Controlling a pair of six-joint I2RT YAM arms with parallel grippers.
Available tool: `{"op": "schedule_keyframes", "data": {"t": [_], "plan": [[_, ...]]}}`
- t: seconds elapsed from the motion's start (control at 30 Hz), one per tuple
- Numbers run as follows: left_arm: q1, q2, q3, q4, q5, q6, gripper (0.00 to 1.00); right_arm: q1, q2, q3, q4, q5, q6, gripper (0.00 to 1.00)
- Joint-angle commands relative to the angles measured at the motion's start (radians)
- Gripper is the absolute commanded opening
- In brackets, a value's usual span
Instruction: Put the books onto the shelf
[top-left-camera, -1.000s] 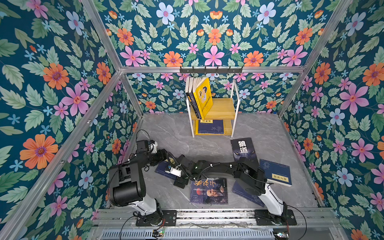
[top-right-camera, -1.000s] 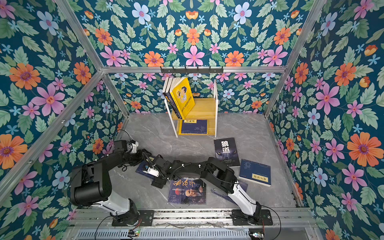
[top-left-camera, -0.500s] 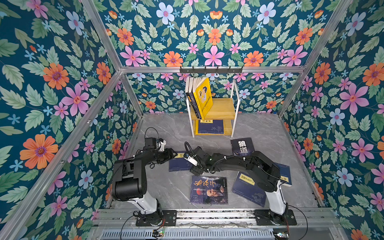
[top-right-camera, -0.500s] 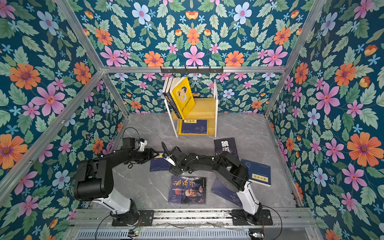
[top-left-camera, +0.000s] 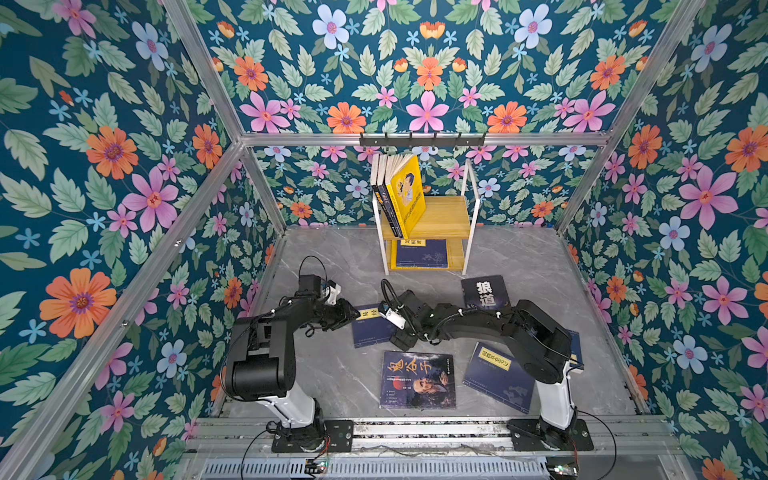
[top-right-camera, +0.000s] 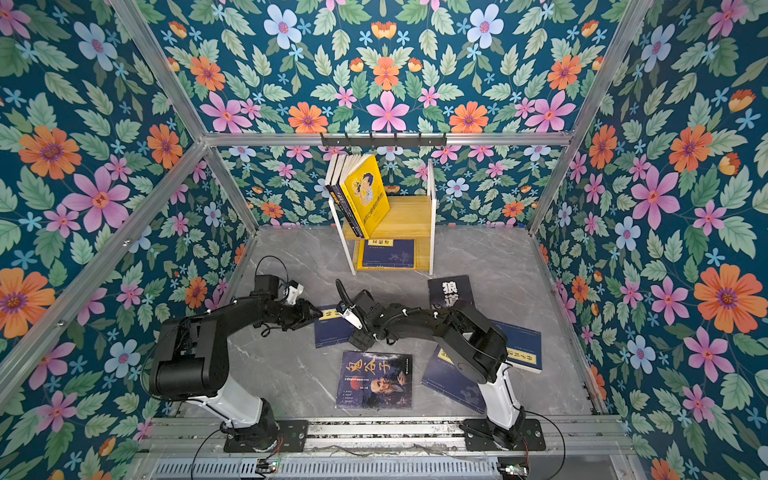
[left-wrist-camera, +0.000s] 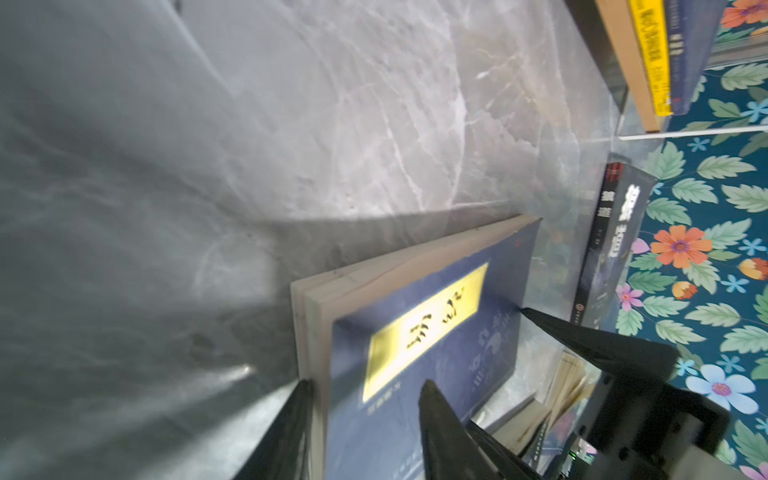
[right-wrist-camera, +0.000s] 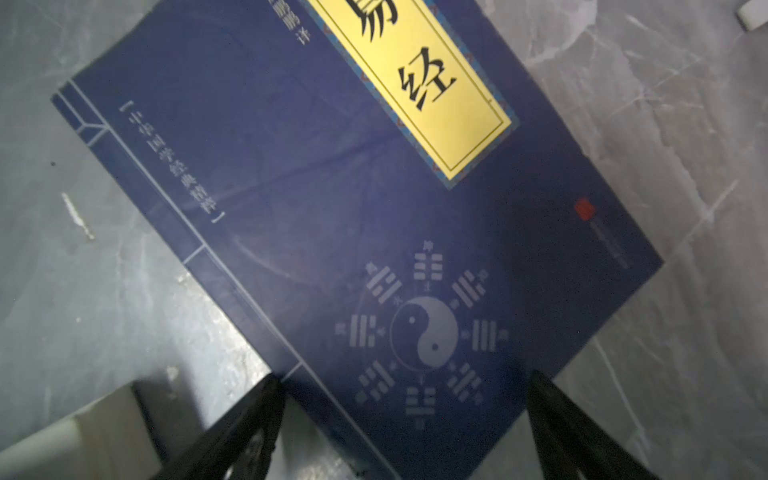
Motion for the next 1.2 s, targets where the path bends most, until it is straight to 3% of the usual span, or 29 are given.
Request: {"op": "schedule_keyframes", "data": {"t": [0.0, 0.3, 0.53, 0.93, 1.17], "plan": [[-0.008, -0.005, 0.005, -0.018, 0.044, -0.013, 0.35, -0.010, 0.003, -0.007, 0.007, -0.011, 0.005, 0.89], [-0.023, 0.007, 0.019, -0.011, 0.088, -0.020, 0.27, -0.026, 0.010, -0.026, 0.022, -0.040, -0.004, 0.89], [-0.028, 0.000, 0.026, -0.017, 0.100, -0.021, 0.00, -0.031, -0.009, -0.043, 0.021, -0.058, -0.011, 0.89], [-0.028, -0.019, 0.056, -0.034, 0.168, -0.080, 0.00, -0.019, -0.117, -0.146, 0.201, 0.005, -0.138, 0.91], [-0.029, -0.007, 0.080, -0.058, 0.183, -0.092, 0.00, 0.026, -0.059, -0.161, 0.318, 0.162, -0.295, 0.92]]}}
